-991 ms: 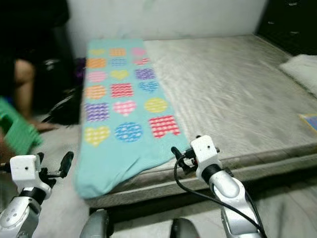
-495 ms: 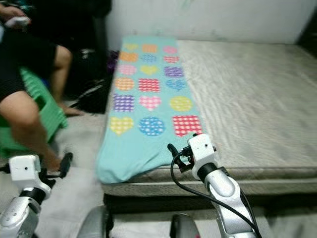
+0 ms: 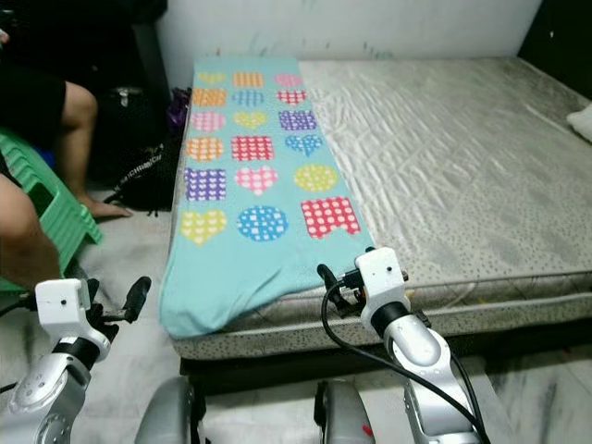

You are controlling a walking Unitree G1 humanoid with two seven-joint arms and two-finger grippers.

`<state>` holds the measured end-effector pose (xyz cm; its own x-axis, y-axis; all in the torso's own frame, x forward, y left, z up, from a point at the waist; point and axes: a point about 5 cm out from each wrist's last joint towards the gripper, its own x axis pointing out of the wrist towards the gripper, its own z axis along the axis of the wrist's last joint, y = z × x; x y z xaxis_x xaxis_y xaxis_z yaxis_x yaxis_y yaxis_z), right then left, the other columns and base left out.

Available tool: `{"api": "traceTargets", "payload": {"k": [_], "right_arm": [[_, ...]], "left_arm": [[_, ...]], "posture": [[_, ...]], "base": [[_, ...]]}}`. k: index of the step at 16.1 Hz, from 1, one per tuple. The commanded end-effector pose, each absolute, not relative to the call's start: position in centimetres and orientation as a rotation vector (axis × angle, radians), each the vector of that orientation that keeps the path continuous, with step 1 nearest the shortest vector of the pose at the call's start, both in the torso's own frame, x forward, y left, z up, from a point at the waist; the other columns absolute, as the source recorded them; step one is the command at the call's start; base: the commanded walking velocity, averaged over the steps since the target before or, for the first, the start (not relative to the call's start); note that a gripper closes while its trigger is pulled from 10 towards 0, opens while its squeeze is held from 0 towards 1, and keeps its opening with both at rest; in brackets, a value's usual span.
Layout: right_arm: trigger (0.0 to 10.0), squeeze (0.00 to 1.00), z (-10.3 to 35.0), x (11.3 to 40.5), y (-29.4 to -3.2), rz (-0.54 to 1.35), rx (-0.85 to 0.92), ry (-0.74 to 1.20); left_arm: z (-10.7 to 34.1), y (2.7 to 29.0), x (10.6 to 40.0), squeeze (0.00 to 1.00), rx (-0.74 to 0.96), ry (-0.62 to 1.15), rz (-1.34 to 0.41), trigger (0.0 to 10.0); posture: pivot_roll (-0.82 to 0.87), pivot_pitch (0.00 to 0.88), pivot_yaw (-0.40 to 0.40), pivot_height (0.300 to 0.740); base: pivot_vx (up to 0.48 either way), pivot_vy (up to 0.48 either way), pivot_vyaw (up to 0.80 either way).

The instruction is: Clean up the room

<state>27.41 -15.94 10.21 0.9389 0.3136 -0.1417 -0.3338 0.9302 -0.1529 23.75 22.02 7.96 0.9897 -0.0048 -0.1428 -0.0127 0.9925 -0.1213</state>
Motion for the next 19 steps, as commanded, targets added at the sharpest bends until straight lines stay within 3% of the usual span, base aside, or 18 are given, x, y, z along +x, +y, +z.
{"api": "traceTargets", "payload": {"k": [1,3,17,19], "right_arm": [[10.0,0.00,10.93,27.80,-15.98,0.326,-0.173,0.087],[10.0,0.00,10.99,27.89,-15.93,0.326,-0.173,0.083],[10.0,0.00,11.09,28.29,-15.93,0.323,-0.182,0.073],[10.0,0.00,11.00,28.31,-15.97,0.319,-0.184,0.075]], "left_arm": [[8.08,22.18,23.92,0.00,-0.137,0.141,0.012,10.0],[8.37,21.97,24.06,0.00,-0.153,0.119,0.001,10.0],[8.52,21.77,24.47,0.00,-0.185,0.108,0.007,10.0],[8.36,21.56,24.60,0.00,-0.189,0.128,0.014,10.0]], "posture": [[-0.15,0.054,-0.012,0.571],[-0.15,0.055,-0.011,0.571],[-0.15,0.071,-0.005,0.571],[-0.15,0.071,-0.007,0.571]], "base": [[0.000,0.000,0.00],[0.000,0.000,0.00],[0.427,0.000,0.00],[0.000,0.000,0.00]]}}
